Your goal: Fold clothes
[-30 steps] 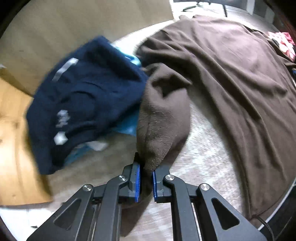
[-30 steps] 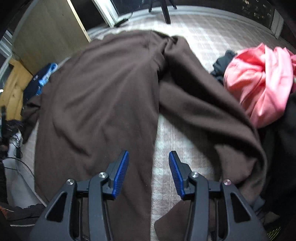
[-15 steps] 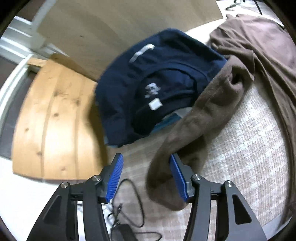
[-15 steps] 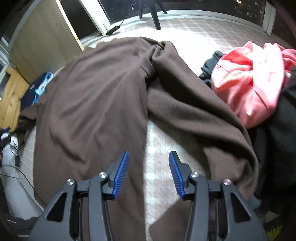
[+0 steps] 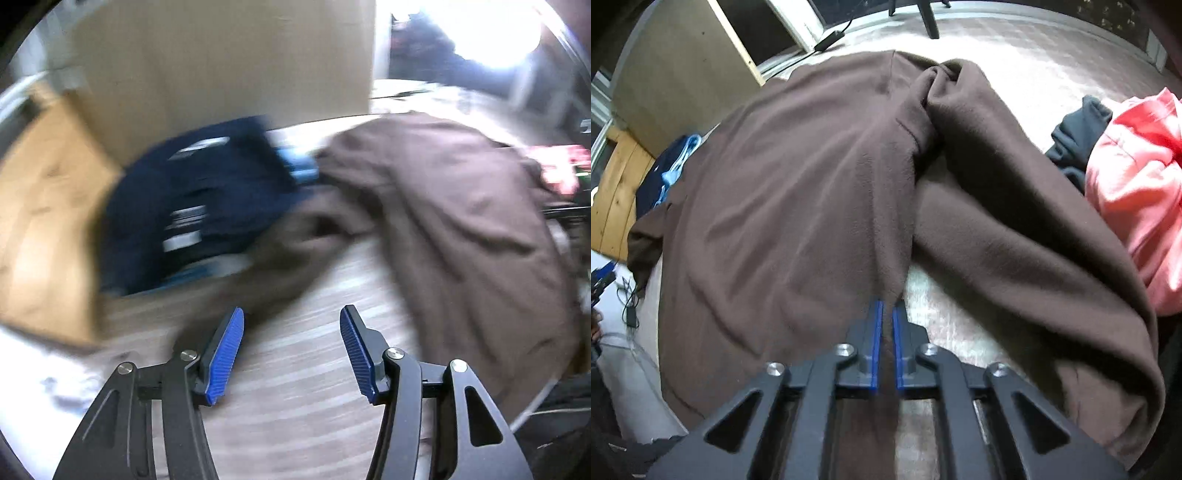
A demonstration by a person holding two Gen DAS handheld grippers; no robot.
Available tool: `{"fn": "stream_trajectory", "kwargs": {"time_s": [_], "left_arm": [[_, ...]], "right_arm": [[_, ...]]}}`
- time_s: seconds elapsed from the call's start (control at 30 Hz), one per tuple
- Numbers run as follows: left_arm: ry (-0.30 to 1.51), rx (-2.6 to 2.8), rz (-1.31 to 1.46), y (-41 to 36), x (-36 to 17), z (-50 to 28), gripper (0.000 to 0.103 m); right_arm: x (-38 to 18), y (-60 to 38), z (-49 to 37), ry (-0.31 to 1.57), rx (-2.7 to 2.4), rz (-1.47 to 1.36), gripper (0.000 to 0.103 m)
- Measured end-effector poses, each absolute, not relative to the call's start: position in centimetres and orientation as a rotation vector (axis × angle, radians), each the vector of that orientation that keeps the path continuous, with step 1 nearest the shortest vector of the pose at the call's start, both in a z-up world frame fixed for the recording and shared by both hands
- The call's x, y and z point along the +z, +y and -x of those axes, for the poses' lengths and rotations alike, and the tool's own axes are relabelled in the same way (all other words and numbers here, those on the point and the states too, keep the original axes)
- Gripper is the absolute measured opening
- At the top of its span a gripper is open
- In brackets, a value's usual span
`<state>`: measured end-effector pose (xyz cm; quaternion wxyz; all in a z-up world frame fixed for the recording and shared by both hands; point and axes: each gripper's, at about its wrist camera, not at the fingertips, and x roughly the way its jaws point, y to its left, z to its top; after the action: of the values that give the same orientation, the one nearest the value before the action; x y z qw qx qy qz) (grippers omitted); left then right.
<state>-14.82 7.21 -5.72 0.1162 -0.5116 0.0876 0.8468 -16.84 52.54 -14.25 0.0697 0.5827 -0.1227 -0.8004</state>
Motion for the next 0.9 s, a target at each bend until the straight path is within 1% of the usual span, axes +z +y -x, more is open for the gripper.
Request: {"fn": "stream_trajectory", "kwargs": {"time_s": [0.07,0.17,0.27,0.33,0.43,0.5,0.53,0.57,0.6,0.63,0.77,0.83,0.87,0.9], "left_arm": [[0.178,2.39,1.496,9.5,-7.3,16.1,0.054],[0.171,2.303,1.526,12.5,-10.5,18.7,0.054],[0.168,2.258,1.554,14.3,-12.8,21.1,0.054],[0.097,2.236,1.583,14.5,-13.9,22.7,0.053],[-0.065,2.202,1.587,14.6,-14.4,24.4,0.053],[-0.08,2.209,1.586,14.8,-14.4,24.7,0.05],[-0.079,2.211,1.591,14.7,-14.4,24.6,0.034],[-0.078,2.214,1.596,14.6,-14.4,24.5,0.002],[-0.076,2.216,1.6,14.6,-14.4,24.3,0.005],[-0.075,2.218,1.605,14.5,-14.4,24.2,0.004],[-0.071,2.227,1.624,14.2,-14.3,23.8,0.005],[-0.069,2.231,1.634,14.0,-14.3,23.6,0.008],[-0.068,2.233,1.638,14.0,-14.3,23.5,0.022],[-0.067,2.235,1.643,13.9,-14.3,23.3,0.031]], "right_arm": [[-13.9,52.7,16.9,-0.367,-2.411,-1.755,0.005],[-13.6,52.7,17.0,-0.387,-2.409,-1.759,0.005],[-13.7,52.4,17.2,-0.357,-2.407,-1.769,0.005],[-13.6,52.4,17.2,-0.352,-2.404,-1.766,0.005],[-13.5,52.4,17.3,-0.347,-2.402,-1.763,0.005],[-13.7,52.0,17.7,-0.334,-2.407,-1.765,0.005],[-13.8,51.8,17.9,-0.326,-2.41,-1.766,0.005],[-13.8,51.7,17.9,-0.301,-2.432,-1.766,0.005],[-13.6,51.9,17.7,-0.288,-2.463,-1.763,0.005],[-13.3,52.3,17.5,-0.296,-2.491,-1.758,0.004],[-14.2,52.7,17.3,-0.32,-2.48,-1.794,0.005],[-14.0,52.6,17.3,-0.331,-2.476,-1.797,0.006],[-13.8,52.5,17.3,-0.337,-2.475,-1.796,0.006],[-13.3,52.5,17.0,-0.371,-2.468,-1.788,0.007]]}}
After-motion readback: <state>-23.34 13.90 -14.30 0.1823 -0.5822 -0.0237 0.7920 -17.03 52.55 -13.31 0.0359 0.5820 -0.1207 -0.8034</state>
